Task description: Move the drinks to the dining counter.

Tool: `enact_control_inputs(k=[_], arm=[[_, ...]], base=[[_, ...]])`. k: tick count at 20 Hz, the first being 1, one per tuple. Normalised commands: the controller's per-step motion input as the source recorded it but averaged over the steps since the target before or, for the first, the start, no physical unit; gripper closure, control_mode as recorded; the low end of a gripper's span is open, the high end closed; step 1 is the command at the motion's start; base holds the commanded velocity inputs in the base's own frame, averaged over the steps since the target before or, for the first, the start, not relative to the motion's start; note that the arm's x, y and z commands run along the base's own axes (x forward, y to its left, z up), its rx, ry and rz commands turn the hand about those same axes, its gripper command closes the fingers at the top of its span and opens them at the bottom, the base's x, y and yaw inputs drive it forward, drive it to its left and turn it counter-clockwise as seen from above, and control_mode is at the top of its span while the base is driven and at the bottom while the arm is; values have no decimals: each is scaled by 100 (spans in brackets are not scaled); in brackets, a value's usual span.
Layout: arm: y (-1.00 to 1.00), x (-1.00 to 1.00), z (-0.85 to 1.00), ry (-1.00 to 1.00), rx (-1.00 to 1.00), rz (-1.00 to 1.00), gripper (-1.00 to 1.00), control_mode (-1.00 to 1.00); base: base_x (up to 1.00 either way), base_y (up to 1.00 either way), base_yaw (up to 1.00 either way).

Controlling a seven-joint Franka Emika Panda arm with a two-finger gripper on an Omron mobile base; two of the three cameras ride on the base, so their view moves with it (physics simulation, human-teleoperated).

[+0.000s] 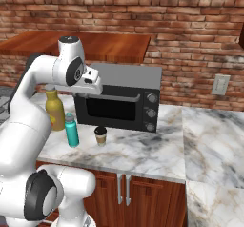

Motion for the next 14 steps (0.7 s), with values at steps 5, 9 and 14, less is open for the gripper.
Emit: enact_control_inputs(k=[5, 9, 14], arm=[[4, -15, 0, -1, 0, 0, -100, -100], [17, -28, 0, -1, 0, 0, -100, -100], [27, -16, -4, -4, 0, 0, -100, -100]], base=[[0, 0, 0], [0, 0, 0], [0, 0, 0]])
